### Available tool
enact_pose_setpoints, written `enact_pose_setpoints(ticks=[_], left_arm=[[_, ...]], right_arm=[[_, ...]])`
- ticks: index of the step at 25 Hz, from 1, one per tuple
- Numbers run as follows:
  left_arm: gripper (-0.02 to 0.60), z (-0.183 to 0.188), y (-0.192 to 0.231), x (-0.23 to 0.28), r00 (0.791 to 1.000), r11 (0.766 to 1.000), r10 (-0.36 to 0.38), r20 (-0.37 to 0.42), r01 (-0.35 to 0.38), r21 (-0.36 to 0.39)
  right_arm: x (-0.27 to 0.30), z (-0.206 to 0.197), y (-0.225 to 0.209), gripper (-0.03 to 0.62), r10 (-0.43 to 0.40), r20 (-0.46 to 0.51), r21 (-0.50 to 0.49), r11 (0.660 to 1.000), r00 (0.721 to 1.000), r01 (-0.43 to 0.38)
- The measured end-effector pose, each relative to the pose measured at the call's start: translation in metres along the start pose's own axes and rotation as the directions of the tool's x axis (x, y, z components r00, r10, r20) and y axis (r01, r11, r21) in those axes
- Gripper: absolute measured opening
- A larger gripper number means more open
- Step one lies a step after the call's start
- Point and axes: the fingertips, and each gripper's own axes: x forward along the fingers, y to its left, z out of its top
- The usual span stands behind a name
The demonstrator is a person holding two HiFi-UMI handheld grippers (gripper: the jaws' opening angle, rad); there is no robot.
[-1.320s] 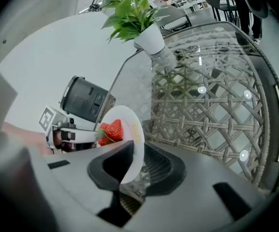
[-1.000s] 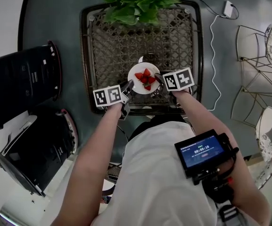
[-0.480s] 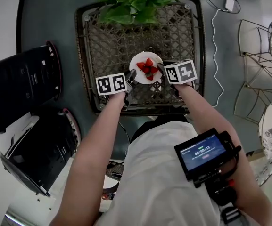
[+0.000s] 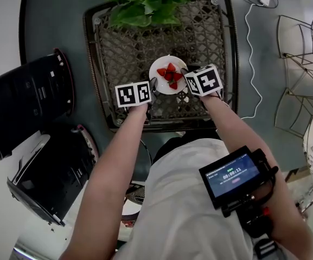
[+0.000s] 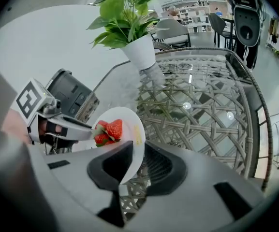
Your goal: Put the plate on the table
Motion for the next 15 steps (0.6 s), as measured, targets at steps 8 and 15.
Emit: enact_pose_setpoints(ticks=[8,15], left_arm=[[0.071,-0.005,0.005,-0.003,0.998,0.996,0.058,-0.018,-0.057,0.075],[0.072,-0.019,0.019,-0.02,0.997,0.996,0.075,0.005,-0.075,0.054]], right_arm=[[-0.001,-0.002,-0.007,0.065,-0.058,0.048,-0.041,0.997,0.997,0.06],[-0.004,-0.006,-0.023,0.095,-0.104,0.061,-0.062,0.992,0.993,0.107]])
